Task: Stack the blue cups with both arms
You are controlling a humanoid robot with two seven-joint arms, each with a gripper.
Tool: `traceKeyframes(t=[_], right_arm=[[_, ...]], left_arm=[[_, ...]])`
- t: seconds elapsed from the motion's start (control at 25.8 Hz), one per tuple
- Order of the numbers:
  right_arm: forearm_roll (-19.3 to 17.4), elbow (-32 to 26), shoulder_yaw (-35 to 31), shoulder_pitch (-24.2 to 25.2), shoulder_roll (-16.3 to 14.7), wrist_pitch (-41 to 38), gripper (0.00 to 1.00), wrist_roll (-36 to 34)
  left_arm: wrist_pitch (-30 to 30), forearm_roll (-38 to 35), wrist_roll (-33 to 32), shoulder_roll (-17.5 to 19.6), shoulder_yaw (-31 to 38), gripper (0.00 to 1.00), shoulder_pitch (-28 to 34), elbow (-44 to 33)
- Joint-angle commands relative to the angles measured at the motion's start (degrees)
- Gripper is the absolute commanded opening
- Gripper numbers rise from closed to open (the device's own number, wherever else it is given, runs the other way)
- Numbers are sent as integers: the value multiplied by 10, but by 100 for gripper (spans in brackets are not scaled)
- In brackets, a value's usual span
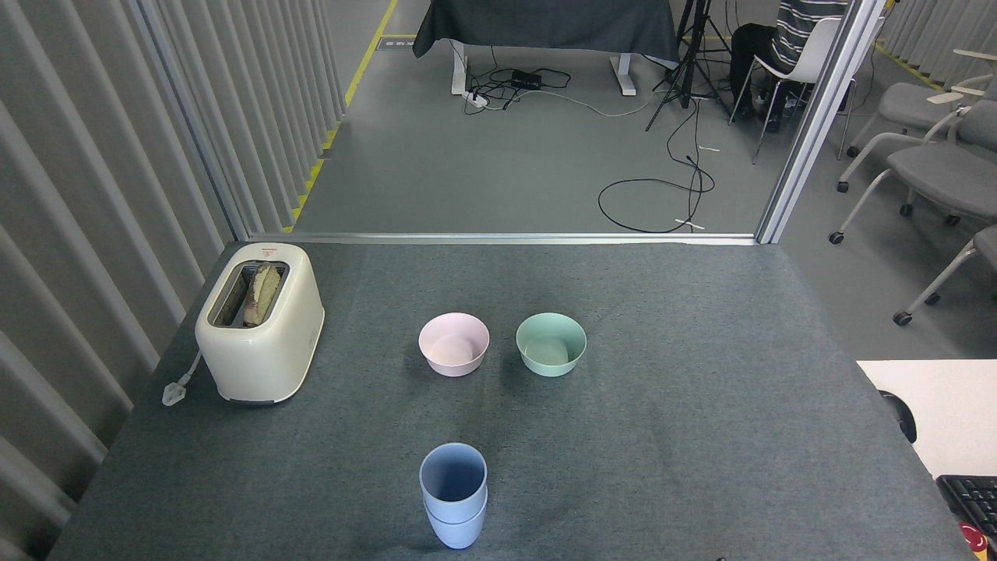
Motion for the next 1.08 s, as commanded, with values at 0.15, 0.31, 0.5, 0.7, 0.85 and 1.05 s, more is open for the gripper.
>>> traceKeyframes(t=[0.15,0.31,0.5,0.7,0.85,1.05], right_arm=[[-1,12,6,-5,5,-1,100,3],[-1,17,5,-7,5,-1,100,4],[-3,-12,5,-7,-4,-2,100,7],[-4,-7,0,2,-2,-2,100,9],[-3,-7,5,3,0,-1,100,10],[-4,-7,-2,5,-1,6,100,10]], left_arm=[[1,1,-4,2,9,100,-13,0],[1,1,-5,3,14,100,-29,0],[1,-2,-6,4,40,100,-22,-9],[-1,1,-6,6,69,100,-14,-4],[-3,0,-6,4,69,100,-13,-5],[-3,0,-6,4,69,100,-12,-4]])
